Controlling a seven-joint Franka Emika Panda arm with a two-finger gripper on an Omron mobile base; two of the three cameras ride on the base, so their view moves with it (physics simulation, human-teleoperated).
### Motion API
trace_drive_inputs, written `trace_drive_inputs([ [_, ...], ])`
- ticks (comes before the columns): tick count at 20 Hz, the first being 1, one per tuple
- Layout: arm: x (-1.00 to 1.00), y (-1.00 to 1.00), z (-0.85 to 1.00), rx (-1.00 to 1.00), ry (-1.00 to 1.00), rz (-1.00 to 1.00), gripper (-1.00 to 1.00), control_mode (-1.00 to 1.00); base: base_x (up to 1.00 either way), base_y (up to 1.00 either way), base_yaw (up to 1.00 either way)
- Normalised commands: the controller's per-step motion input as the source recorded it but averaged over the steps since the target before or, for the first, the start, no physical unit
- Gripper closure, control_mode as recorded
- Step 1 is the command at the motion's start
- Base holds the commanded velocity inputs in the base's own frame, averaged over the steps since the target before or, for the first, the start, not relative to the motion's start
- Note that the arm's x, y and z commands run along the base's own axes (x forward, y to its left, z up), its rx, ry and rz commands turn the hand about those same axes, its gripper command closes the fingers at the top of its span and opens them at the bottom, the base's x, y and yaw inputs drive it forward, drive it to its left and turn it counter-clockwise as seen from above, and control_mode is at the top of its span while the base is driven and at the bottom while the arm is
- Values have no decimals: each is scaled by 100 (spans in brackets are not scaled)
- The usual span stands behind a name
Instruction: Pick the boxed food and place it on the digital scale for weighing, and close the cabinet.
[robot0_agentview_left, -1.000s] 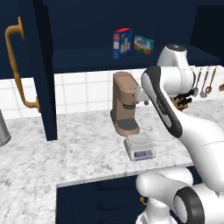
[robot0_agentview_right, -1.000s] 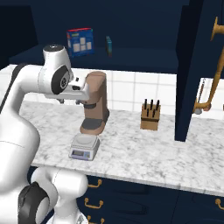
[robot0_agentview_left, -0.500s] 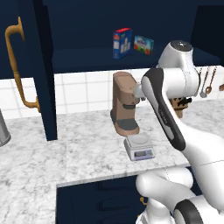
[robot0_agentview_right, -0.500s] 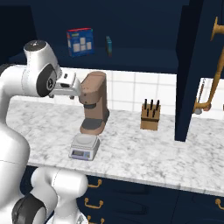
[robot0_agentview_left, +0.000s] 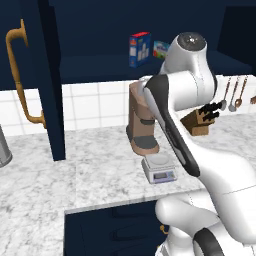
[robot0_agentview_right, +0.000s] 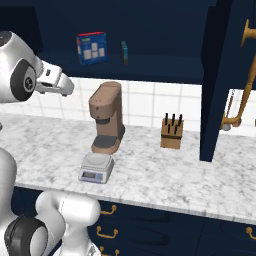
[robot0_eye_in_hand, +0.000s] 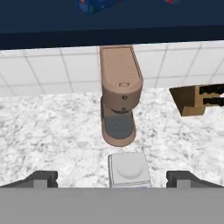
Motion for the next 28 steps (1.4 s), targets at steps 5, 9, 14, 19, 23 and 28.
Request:
trace_drive_inputs([
  [5,10,16,41,-2,-25,-6,-100,-100,0,0,0],
  [9,27,0,31,-4,-15,0,-100,-100,0,0,0],
  [14,49,0,30,-1,-2,0,-100,-100,0,0,0],
  [19,31,7,38,-10,1,-1,-100,-100,0,0,0],
  [23,36,9,21,-16,-7,-5,-100,-100,0,0,0],
  [28,51,2,0,-2,-8,-5,-100,-100,0,0,0],
])
